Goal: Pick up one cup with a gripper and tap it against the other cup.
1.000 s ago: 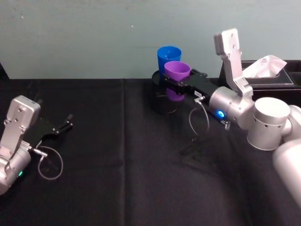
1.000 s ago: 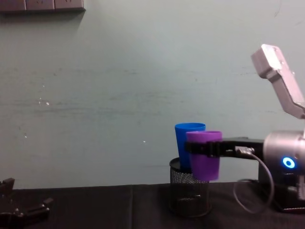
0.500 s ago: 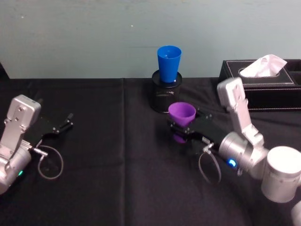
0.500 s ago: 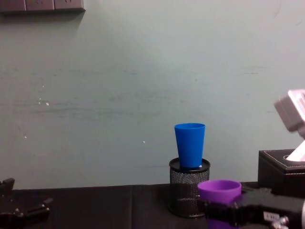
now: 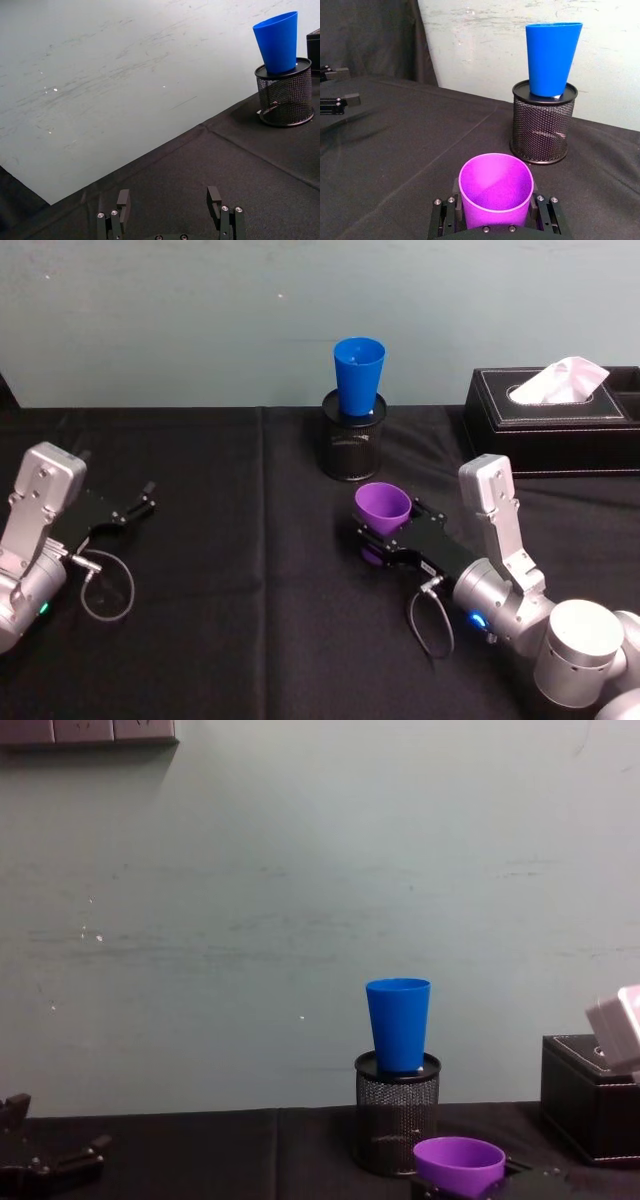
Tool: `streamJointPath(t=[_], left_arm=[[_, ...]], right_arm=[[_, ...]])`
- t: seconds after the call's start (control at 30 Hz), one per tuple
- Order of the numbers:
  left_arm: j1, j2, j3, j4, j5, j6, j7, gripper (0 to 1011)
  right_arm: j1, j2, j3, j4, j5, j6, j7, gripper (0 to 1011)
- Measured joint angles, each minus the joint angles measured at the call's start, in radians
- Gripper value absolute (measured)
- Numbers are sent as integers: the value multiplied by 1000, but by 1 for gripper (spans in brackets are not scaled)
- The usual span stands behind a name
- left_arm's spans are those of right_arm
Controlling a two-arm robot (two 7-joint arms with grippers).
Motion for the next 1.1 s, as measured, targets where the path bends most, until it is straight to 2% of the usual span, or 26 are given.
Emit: streamJointPath(t=[0.13, 0.23, 0.27, 0.4, 0.43, 0.67, 0.8, 1.0, 1.1], left_arm=[[0, 0, 0, 0, 0, 0, 0, 1000], [0, 0, 0, 0, 0, 0, 0, 1000], [0, 0, 0, 0, 0, 0, 0, 1000], [0, 0, 0, 0, 0, 0, 0, 1000], [0, 0, 0, 0, 0, 0, 0, 1000], [0, 0, 0, 0, 0, 0, 0, 1000], [0, 0, 0, 0, 0, 0, 0, 1000], [0, 0, 0, 0, 0, 0, 0, 1000], [0, 0, 0, 0, 0, 0, 0, 1000]], right_arm=[[1, -6, 5, 8, 0, -2, 8, 731], [-2, -10, 11, 2, -2, 9, 8, 801], [-4, -10, 15, -8, -2, 13, 6, 853], [-13, -10, 23, -36, -1, 24, 2, 919], [-19, -8, 28, -59, 0, 30, -2, 978], [-44, 10, 58, -162, 18, 58, -11, 1000], [-54, 18, 84, -203, 10, 72, -52, 1000], [-56, 13, 131, -204, -4, 86, -116, 1000], [-55, 5, 154, -191, -28, 88, -158, 1000]])
